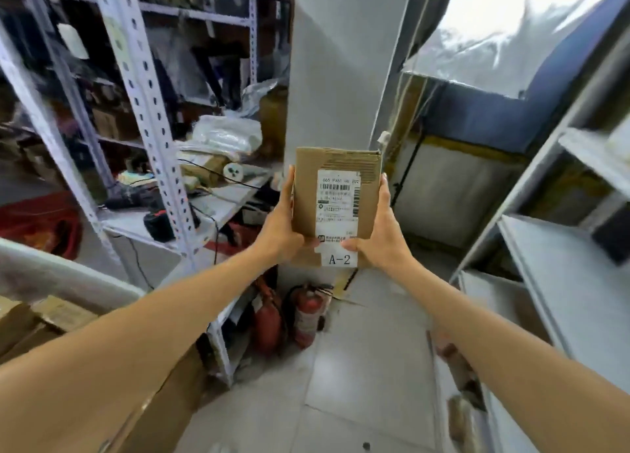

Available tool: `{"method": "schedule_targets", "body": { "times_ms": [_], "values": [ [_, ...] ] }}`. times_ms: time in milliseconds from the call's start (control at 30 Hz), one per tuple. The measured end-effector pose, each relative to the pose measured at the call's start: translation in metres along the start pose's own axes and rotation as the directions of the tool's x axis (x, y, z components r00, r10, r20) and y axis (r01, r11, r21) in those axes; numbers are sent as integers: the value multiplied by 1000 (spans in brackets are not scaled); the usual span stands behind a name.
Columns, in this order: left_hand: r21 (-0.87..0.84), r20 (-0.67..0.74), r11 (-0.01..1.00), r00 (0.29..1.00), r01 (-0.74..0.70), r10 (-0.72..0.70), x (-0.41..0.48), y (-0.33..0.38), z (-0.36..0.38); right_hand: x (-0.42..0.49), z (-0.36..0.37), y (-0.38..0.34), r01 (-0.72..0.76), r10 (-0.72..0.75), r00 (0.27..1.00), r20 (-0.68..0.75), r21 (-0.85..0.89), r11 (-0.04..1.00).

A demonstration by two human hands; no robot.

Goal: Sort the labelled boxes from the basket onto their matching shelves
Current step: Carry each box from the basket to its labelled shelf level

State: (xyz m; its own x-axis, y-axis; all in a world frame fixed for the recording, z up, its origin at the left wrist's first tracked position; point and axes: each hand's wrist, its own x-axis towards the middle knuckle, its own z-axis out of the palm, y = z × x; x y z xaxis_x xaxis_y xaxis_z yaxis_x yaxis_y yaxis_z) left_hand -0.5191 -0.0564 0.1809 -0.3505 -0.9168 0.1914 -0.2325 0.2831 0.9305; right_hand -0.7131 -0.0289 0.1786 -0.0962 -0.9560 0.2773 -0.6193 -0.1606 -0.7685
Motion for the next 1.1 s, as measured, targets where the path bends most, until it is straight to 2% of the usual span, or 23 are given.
{"method": "schedule_targets", "body": {
  "times_ms": [133, 233, 333, 433, 567, 667, 733, 833, 933, 1000, 1100],
  "values": [
    [-6, 205, 997, 976, -80, 80, 40, 23, 74, -30, -63, 33, -165, 145, 967, -208, -81, 983],
    [35, 347, 991, 931, -129, 109, 58, 41, 129, -60, -101, 55, -300, 238, 906, -351, -133, 945],
    [-9, 476, 991, 871, -134, 122, 63, 57, 178, -91, -133, 67, -409, 309, 825, -473, -123, 904],
    [-62, 623, 985, 764, -162, 165, 62, 69, 218, -126, -155, 67, -519, 396, 713, -579, -56, 853],
    [-144, 776, 967, 582, -212, 243, 49, 85, 255, -177, -164, 58, -617, 461, 541, -704, 41, 786],
    [-177, 838, 945, 462, -275, 291, 33, 88, 274, -208, -157, 55, -702, 504, 398, -767, 99, 705],
    [-207, 868, 946, 399, -251, 296, 21, 83, 283, -225, -149, 52, -750, 525, 294, -799, 148, 645],
    [-234, 905, 952, 313, -198, 288, 9, 72, 291, -243, -135, 49, -767, 551, 178, -815, 235, 597],
    [-246, 921, 934, 240, -258, 308, 6, 68, 301, -256, -119, 49, -743, 560, 60, -826, 337, 578],
    [-253, 925, 923, 207, -290, 319, 7, 69, 308, -258, -115, 47, -745, 564, 10, -826, 369, 555],
    [-273, 924, 929, 201, -251, 325, 11, 71, 320, -258, -122, 49, -761, 567, -7, -823, 372, 531]
  ]
}}
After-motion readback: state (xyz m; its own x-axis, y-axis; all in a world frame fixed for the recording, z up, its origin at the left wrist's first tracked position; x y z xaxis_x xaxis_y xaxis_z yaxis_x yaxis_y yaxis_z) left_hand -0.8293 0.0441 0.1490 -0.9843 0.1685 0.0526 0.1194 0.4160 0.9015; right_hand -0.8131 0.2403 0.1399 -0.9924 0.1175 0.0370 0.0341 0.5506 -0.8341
